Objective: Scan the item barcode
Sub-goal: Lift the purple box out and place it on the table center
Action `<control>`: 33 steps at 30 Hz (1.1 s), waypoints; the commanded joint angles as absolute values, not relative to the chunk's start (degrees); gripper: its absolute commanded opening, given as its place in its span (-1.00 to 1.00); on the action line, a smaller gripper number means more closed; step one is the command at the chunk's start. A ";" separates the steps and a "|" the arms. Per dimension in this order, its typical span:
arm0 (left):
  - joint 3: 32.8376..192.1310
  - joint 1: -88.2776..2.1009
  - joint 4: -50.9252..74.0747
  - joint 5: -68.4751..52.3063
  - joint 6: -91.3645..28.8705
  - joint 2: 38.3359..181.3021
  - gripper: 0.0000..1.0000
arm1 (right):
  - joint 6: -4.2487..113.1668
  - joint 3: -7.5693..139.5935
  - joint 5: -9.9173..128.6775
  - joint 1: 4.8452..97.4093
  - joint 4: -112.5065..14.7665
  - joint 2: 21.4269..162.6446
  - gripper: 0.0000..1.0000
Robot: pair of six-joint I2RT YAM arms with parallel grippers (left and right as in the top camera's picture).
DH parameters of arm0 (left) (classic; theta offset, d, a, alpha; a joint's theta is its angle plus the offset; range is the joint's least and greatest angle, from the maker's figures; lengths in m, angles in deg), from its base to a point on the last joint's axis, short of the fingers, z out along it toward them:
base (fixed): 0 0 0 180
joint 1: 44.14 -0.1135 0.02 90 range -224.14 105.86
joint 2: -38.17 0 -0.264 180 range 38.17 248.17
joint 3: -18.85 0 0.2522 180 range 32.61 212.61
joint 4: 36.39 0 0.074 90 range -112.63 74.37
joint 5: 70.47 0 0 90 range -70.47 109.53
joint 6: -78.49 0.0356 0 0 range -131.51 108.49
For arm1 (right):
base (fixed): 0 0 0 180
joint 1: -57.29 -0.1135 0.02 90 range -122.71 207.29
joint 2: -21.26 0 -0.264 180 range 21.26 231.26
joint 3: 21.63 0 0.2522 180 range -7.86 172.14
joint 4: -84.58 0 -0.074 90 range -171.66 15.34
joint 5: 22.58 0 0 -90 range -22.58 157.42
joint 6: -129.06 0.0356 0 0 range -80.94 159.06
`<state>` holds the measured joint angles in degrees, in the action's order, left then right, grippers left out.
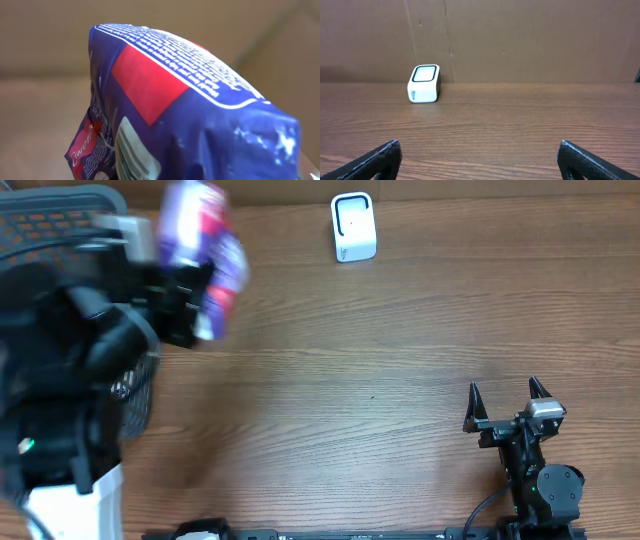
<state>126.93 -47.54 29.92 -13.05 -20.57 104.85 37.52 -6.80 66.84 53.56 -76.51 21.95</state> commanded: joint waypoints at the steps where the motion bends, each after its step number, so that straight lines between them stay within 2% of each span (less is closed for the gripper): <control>1: 127.22 -37.85 35.30 -3.82 -20.07 109.28 -0.91 | 37.10 -7.37 67.37 53.96 -76.81 21.43 1.00; 8: 127.22 -24.00 41.86 5.55 -20.11 119.84 -0.91 | 37.13 -7.37 67.37 53.96 -76.81 21.43 1.00; 13: 127.22 -18.16 42.62 10.41 -21.20 129.00 -0.91 | 37.10 -7.39 67.37 53.96 -76.81 21.43 1.00; 22: 127.22 -15.60 48.09 33.66 -32.63 144.52 -0.91 | 37.10 -7.39 67.37 53.96 -76.81 21.43 1.00; 23: 127.22 -15.60 48.09 34.89 -32.79 146.05 -0.91 | 37.10 -7.37 67.37 53.96 -76.81 21.43 1.00; 24: 127.22 -15.60 47.96 35.21 -32.77 147.21 -0.73 | 37.10 -7.37 67.37 53.96 -76.81 21.43 1.00; 25: 127.22 -15.60 47.65 35.15 -32.81 148.47 -0.68 | 37.10 -7.39 67.37 53.96 -76.81 21.43 1.00; 29: 127.24 -15.58 43.91 34.93 -34.08 151.23 -0.67 | 37.10 -7.37 67.37 53.96 -76.79 21.43 1.00; 30: 127.24 -15.58 42.47 34.93 -34.06 151.31 -0.61 | 37.10 -7.37 67.37 53.96 -76.81 21.43 1.00; 31: 127.28 -15.58 40.68 34.95 -34.06 151.29 -0.42 | 37.13 -7.37 67.37 53.96 -76.81 21.43 1.00; 32: 127.50 -15.58 39.48 34.97 -34.03 151.18 -0.07 | 37.10 -7.37 67.37 53.96 -76.81 21.43 1.00; 33: 128.07 -15.60 38.67 35.10 -33.79 151.07 0.45 | 37.10 -7.37 67.37 53.96 -76.79 21.43 1.00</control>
<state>126.71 -15.71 40.04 32.72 -32.57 151.77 37.52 -6.80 66.82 53.56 -76.46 21.95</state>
